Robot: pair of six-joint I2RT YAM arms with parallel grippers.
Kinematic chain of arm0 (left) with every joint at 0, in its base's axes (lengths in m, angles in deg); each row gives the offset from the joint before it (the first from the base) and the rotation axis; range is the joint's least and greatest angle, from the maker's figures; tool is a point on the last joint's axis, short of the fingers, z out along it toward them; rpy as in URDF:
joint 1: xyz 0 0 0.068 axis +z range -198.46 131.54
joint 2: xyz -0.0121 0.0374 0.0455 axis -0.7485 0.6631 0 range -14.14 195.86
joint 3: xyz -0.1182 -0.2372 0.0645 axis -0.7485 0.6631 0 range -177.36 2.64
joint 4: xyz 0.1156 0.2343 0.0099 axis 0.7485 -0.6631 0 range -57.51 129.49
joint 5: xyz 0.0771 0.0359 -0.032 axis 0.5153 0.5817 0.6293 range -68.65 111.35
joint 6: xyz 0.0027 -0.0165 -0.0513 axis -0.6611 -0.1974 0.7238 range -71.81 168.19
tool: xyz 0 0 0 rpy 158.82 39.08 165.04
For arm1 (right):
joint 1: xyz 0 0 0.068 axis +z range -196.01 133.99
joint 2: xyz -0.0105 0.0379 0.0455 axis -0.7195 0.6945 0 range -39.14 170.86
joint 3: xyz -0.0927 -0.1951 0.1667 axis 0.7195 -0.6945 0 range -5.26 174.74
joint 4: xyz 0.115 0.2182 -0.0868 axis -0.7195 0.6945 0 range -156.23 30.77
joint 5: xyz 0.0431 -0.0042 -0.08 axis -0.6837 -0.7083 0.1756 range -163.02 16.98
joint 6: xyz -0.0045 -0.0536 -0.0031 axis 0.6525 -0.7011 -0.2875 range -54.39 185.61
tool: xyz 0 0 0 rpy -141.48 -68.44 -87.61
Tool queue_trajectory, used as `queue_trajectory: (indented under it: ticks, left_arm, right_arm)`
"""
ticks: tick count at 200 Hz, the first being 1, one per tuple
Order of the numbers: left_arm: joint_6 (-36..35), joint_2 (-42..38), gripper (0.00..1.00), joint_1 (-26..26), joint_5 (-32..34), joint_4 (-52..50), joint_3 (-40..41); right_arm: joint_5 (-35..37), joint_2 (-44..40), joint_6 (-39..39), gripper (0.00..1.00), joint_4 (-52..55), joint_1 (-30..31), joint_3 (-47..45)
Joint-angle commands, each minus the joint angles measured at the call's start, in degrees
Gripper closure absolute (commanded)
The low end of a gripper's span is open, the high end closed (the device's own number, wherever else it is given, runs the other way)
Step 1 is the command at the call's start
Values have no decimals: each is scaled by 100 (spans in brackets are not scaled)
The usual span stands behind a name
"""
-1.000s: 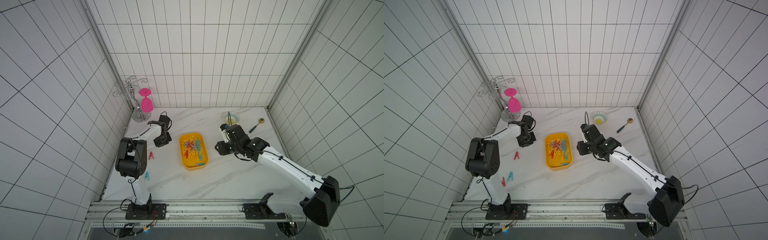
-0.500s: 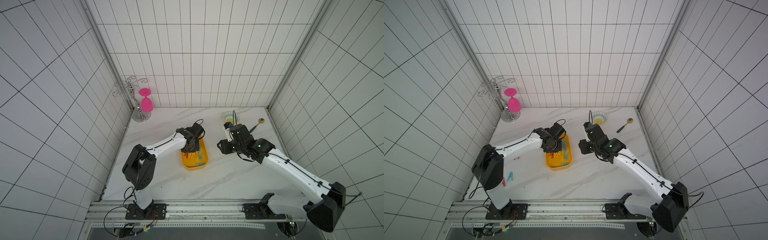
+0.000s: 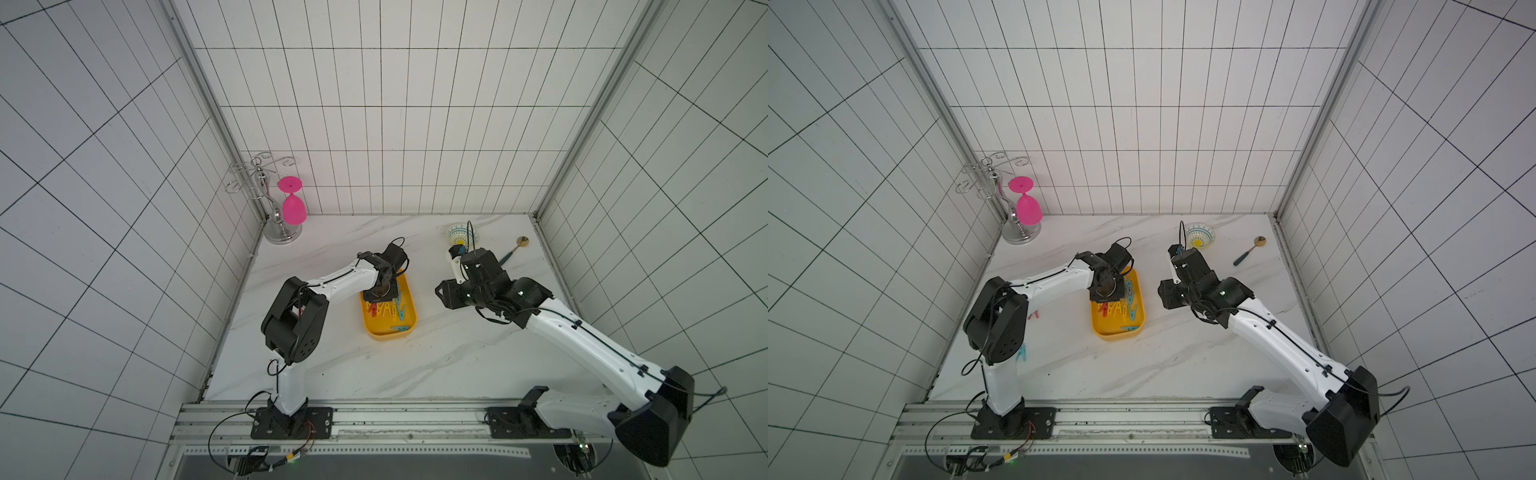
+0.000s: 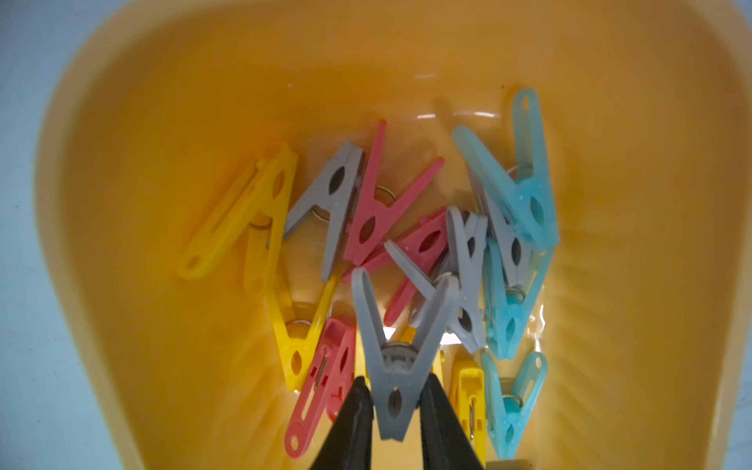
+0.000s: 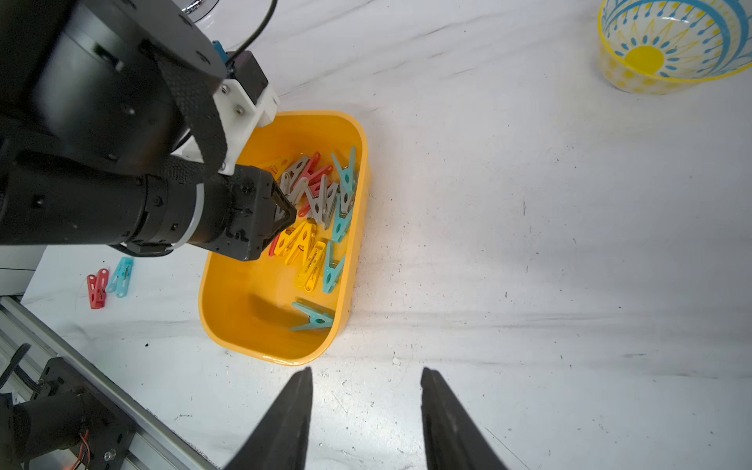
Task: Put the clothespins into the storage box
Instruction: Place the clothespin in the storage box, then pick up the clothespin from the center of the board.
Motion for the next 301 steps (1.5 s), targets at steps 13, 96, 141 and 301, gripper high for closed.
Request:
queue_trajectory:
  ticks: [13, 96, 141, 301]
  left_arm:
    - [-99, -295, 69, 247, -388, -9, -87]
    - [-189, -2144, 58, 2474, -24, -656, 1120]
    - [-152, -2398, 55, 3593, -184, -337, 2066]
    - [-781, -893, 51, 3810, 64, -37, 1865]
  right_arm:
    - [105, -163, 26, 53, 132, -41, -42]
    - [162, 47, -308, 53, 424, 9, 369]
    - [41, 259, -195, 53, 97, 322, 343]
    - [-184, 357, -150, 53, -448, 449, -1]
